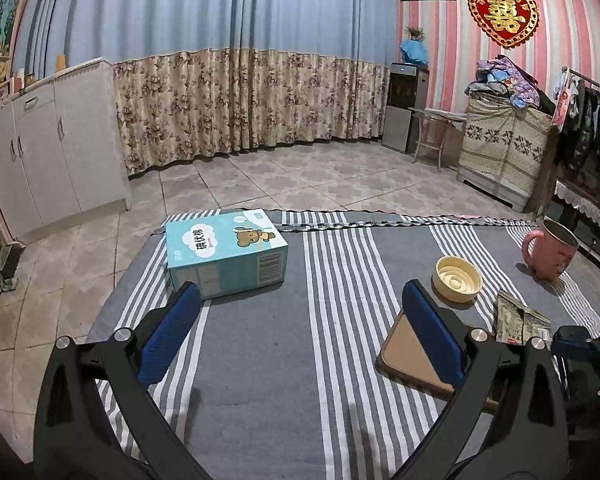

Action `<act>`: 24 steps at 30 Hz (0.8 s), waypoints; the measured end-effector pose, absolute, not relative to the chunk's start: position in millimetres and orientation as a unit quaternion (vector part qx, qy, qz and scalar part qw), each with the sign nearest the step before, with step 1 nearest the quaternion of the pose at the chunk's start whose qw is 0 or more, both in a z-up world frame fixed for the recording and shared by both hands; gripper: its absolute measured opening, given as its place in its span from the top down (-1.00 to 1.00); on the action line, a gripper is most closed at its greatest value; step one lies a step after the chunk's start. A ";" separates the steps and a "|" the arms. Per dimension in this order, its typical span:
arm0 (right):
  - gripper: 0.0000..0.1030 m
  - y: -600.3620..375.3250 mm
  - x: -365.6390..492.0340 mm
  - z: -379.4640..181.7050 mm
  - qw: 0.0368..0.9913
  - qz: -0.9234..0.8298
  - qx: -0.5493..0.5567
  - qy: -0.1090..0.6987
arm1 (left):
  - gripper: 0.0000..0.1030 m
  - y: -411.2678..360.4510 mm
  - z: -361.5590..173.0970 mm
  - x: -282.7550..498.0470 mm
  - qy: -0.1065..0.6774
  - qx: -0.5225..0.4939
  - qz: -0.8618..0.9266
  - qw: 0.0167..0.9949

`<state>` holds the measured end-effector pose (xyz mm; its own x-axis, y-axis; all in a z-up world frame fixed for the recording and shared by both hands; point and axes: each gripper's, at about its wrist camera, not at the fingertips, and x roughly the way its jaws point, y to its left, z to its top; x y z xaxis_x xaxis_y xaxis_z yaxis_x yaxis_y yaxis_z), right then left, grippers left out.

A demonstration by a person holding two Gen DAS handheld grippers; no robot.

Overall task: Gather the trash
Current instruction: 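Grasp the grey printed snack bag with the right gripper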

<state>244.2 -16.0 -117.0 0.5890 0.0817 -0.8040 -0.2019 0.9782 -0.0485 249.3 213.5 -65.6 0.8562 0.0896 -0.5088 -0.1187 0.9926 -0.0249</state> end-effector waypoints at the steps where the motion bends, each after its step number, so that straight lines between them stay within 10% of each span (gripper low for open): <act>1: -0.24 -15.4 245.3 -118.8 0.887 0.084 -0.066 0.449 | -0.89 212.9 -65.8 248.7 0.262 -0.027 0.054 0.963; 16: 0.85 -39.5 245.7 -82.5 0.908 0.088 -0.080 0.402 | -0.89 201.2 -62.4 249.0 0.278 -0.029 0.040 0.959; 24: 0.97 -79.8 248.3 -44.7 0.927 0.087 -0.067 0.359 | -0.89 157.8 -50.8 266.8 0.291 -0.033 -0.007 0.956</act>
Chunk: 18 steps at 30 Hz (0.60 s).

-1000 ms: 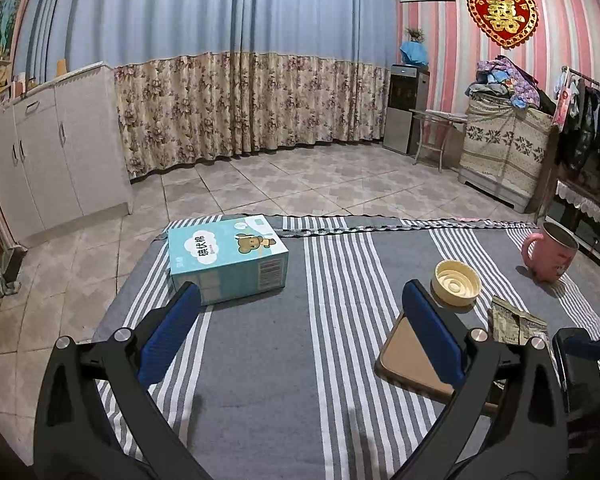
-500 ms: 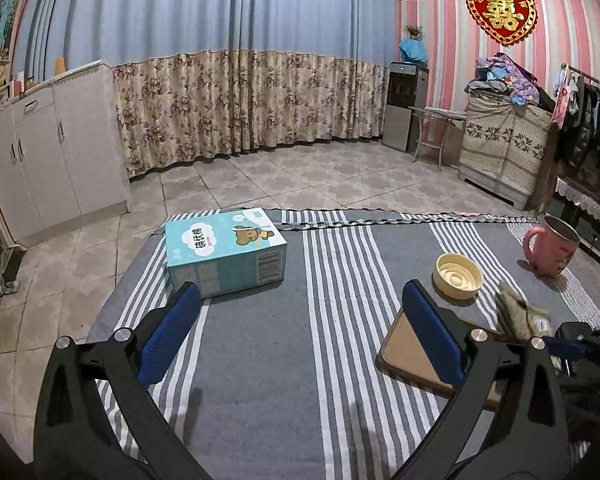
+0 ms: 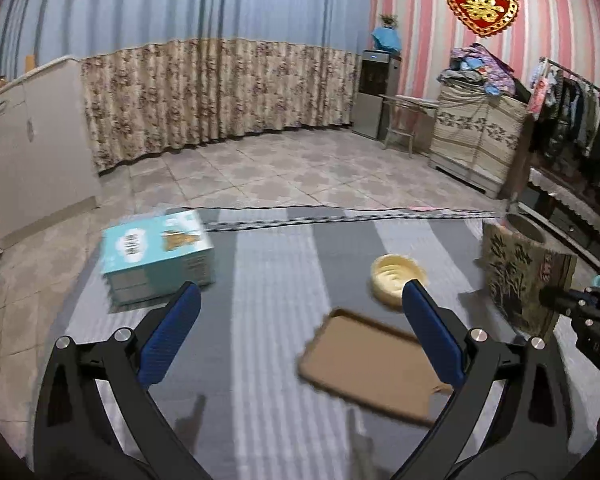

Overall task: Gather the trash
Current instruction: 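Grasp the grey printed snack bag with the right gripper, then grasp the yellow round lid with the left gripper while the right gripper holds the snack bag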

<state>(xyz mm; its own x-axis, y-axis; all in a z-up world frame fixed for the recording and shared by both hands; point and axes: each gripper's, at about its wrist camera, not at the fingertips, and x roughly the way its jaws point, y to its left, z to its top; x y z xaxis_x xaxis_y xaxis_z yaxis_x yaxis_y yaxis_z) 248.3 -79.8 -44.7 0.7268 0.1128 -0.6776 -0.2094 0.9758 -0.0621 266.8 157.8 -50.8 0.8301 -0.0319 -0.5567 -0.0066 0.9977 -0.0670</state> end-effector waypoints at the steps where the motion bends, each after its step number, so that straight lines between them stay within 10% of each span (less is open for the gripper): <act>1: 0.97 -85.7 248.9 -41.7 0.928 0.088 -0.062 0.357 | -0.89 152.2 -51.1 270.5 0.294 -0.033 -0.010 0.955; 18: 0.97 -167.3 255.0 -44.4 0.935 0.080 -0.025 0.343 | -0.56 73.0 -120.0 369.2 0.432 -0.034 -0.048 0.900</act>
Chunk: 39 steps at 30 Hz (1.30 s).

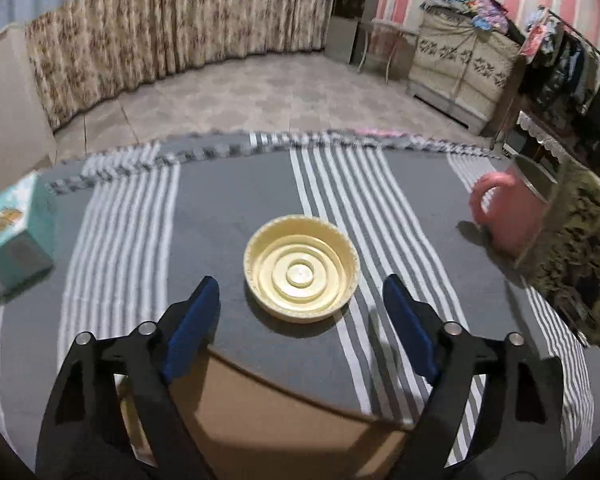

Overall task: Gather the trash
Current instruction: 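Grasp the yellow round lid with the left gripper while the right gripper holds the snack bag, then carry the lid and snack bag over the blue basket and open both grippers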

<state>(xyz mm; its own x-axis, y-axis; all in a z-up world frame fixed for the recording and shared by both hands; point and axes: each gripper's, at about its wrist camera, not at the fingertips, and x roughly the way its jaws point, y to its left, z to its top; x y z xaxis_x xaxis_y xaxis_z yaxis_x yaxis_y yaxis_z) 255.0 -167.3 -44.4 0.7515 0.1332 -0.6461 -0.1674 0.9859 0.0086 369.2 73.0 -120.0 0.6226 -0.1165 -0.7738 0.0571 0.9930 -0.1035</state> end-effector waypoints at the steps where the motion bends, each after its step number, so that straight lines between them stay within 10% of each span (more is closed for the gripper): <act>1: 0.97 -170.5 254.7 -44.4 0.937 0.080 -0.024 0.340 | -0.51 72.1 -123.0 371.6 0.435 -0.032 -0.047 0.898; 5: 0.97 -184.2 253.8 -42.6 0.940 0.080 -0.013 0.332 | -0.18 65.6 -122.9 372.4 0.435 -0.020 -0.053 0.899; 39: 0.97 -452.8 139.8 -53.3 0.936 -0.119 0.077 0.321 | -0.17 -208.6 -28.5 202.3 0.268 0.077 -0.232 0.932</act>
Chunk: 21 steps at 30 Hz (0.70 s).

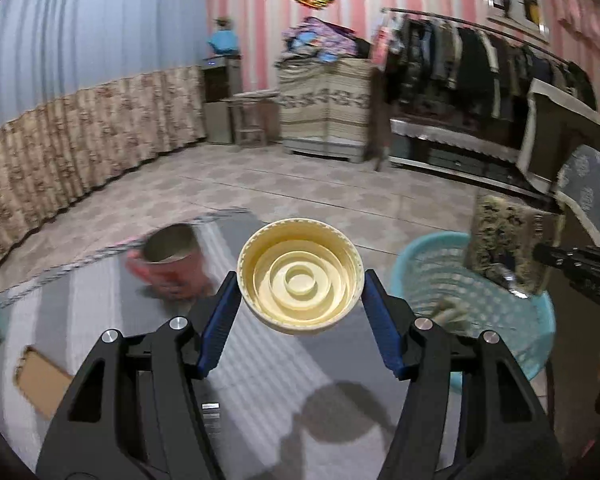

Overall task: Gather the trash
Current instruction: 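Carry the lid and snack bag over the blue basket and open both grippers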

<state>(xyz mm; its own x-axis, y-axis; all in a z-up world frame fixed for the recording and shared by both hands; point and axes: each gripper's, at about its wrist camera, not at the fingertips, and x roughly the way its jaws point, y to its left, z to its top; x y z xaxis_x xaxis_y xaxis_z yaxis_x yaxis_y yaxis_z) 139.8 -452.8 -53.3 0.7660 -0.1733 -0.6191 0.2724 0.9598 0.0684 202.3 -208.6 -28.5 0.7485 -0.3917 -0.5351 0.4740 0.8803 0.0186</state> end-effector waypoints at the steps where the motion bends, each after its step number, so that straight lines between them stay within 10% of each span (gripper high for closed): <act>1: 0.97 -455.1 138.1 -56.5 0.935 -0.123 0.076 0.324 | -0.17 -221.3 -31.8 200.5 0.269 0.081 -0.241 0.929; 13: 0.97 -500.9 130.8 -69.1 0.927 -0.138 0.114 0.330 | -0.19 -327.7 -65.9 191.6 0.276 0.117 -0.307 0.903; 21: 0.97 -505.4 138.3 -78.5 0.922 -0.129 0.121 0.343 | -0.76 -310.8 -49.2 195.2 0.260 0.100 -0.281 0.918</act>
